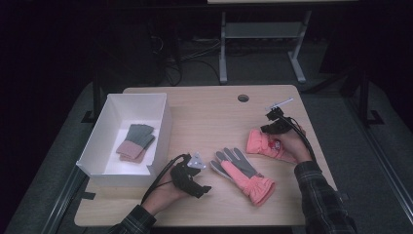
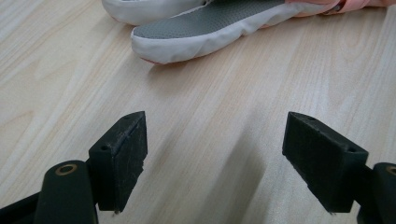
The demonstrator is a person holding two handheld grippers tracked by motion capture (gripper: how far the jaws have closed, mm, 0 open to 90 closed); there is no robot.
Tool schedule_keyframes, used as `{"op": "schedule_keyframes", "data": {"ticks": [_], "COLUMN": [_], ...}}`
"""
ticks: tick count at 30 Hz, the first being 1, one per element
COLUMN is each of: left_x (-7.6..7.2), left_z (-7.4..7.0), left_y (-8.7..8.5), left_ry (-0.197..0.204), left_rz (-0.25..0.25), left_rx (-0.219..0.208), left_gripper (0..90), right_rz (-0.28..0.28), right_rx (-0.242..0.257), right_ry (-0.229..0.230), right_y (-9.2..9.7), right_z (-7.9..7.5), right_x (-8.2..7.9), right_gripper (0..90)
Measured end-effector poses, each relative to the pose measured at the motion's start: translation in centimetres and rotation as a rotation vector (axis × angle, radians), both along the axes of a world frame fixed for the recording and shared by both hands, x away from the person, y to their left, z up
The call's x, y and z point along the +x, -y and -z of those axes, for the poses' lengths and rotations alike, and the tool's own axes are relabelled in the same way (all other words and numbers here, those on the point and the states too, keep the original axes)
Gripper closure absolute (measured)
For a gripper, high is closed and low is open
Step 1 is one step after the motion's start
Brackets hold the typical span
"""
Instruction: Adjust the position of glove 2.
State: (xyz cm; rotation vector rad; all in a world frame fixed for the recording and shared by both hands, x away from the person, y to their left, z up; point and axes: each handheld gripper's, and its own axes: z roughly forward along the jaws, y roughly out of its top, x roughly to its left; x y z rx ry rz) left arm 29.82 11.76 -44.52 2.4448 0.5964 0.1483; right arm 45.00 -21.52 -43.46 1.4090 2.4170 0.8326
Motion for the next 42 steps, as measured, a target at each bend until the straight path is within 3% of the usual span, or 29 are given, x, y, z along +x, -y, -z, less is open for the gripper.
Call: {"op": "schedule_keyframes", "data": {"ticks": [8,11,26,39,42], "left_x": [0.0,0.0,0.0,0.1,0.2], "left_z": [0.0,0.2,0.3,0.4,0.5], "left_y": [0.0,0.1,0.1,0.1,0.1], "left_ry": [-0.006,-0.008,-0.017,-0.027,-0.026], "left_rz": [0.000,-0.002,0.001,-0.001,0.000], "left_rx": [-0.005,-0.007,0.004,0.002,0.003], "left_gripper": [21.9,21.9,21.9,21.9,21.9], "right_rz": [-0.038,-0.042,-0.106,-0.091,-0.073], "right_rx": [0.005,0.015,0.016,0.030,0.042], "right_ry": [-0.016,0.000,-0.020,-0.032,-0.011], "right_y": [-0.4,-0.2,1.0,3.4,3.4], "right_z": [-0.1,-0.3,-1.2,-1.6,-1.9], "right_x": [-2.1,-3.3,-7.6,-11.5,-11.7], "right_gripper": [90.0,90.0,90.0,90.0,90.0]}}
